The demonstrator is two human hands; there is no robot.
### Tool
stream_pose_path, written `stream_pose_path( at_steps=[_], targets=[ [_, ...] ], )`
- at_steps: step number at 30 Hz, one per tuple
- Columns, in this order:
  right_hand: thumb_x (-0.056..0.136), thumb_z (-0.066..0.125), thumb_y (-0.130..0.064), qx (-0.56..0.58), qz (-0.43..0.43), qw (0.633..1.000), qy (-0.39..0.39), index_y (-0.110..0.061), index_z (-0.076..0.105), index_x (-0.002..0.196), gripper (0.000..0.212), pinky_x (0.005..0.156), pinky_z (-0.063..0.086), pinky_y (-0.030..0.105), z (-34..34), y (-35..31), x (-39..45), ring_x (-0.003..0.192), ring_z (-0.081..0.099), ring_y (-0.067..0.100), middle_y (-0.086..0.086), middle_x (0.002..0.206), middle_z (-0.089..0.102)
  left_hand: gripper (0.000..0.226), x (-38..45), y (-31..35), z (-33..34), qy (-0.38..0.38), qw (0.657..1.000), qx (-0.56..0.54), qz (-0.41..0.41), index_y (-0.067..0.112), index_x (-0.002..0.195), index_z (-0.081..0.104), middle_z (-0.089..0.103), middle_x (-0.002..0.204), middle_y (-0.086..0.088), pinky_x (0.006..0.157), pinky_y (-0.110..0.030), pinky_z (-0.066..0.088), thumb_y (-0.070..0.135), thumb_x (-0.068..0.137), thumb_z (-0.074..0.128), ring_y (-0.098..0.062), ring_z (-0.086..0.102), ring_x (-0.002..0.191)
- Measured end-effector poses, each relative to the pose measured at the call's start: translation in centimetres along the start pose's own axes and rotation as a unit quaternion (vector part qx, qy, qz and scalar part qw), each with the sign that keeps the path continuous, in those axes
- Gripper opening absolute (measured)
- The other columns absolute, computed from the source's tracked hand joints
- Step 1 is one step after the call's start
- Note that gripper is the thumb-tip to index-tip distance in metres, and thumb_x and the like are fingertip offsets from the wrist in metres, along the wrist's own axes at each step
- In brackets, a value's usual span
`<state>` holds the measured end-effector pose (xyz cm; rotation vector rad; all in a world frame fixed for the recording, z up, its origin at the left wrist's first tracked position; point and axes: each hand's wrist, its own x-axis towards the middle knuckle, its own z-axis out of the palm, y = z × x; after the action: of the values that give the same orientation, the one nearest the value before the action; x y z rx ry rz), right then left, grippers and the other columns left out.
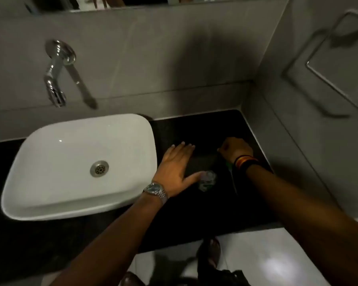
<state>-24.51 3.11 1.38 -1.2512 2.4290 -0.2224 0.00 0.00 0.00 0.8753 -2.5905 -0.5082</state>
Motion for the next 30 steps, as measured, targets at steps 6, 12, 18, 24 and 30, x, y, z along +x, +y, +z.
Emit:
stream_pose_path(
  at_steps=[6,12,18,24,30],
  targets=[
    [0.067,0.077,-0.051,0.001,0.095,0.994,-0.048,-0.012,0.069,0.107,0.056,0.088,0.055,0.045,2.1,2.9,0.0,0.107,0.066,0.040,0.020,0.114,0.070,0.089,-1.2,1.2,4.5,-0.060,0.992,-0.070,-0.091,0.024,0.148,0.042,0.051,0.150,-0.005,0.124,-0.041,0.019,0.070,0.076,0.067,-0.022,0.037,0.145],
    [0.068,0.081,-0.040,0.032,0.086,0.994,-0.061,-0.008,0.069,0.106,0.052,0.088,0.057,0.044,3.0,2.7,0.8,0.104,0.067,0.040,0.020,0.112,0.071,0.059,-0.4,2.1,5.9,-0.039,0.983,-0.142,-0.113,0.031,0.126,0.064,0.069,0.127,0.001,0.114,-0.051,0.035,0.056,0.075,0.078,-0.022,0.056,0.127],
    [0.082,0.072,-0.036,0.246,-0.050,0.964,0.088,-0.010,0.072,0.104,0.034,0.091,0.054,0.038,-2.0,0.4,-3.0,0.099,0.067,0.029,0.016,0.105,0.072,0.052,-0.2,2.3,6.1,-0.004,0.986,-0.136,-0.096,0.021,0.116,0.072,0.069,0.123,-0.003,0.108,-0.046,0.040,0.047,0.074,0.083,-0.026,0.059,0.121],
    [0.079,0.072,-0.039,0.416,-0.132,0.888,0.144,-0.023,0.067,0.112,0.037,0.094,0.055,0.036,-6.3,-0.3,-10.6,0.107,0.066,0.013,-0.003,0.118,0.069,0.053,0.2,1.6,5.9,-0.021,0.989,-0.119,-0.079,0.026,0.120,0.069,0.057,0.140,0.003,0.117,-0.044,0.024,0.051,0.075,0.080,-0.023,0.045,0.136],
    [0.082,0.072,-0.029,0.424,-0.151,0.883,0.129,-0.018,0.066,0.115,0.035,0.095,0.055,0.034,-4.4,-1.6,-12.7,0.108,0.065,0.009,-0.005,0.121,0.067,0.057,0.3,0.4,5.4,-0.045,0.988,-0.117,-0.086,0.031,0.125,0.065,0.053,0.144,0.006,0.121,-0.048,0.015,0.057,0.076,0.076,-0.020,0.037,0.140]
  ],
)
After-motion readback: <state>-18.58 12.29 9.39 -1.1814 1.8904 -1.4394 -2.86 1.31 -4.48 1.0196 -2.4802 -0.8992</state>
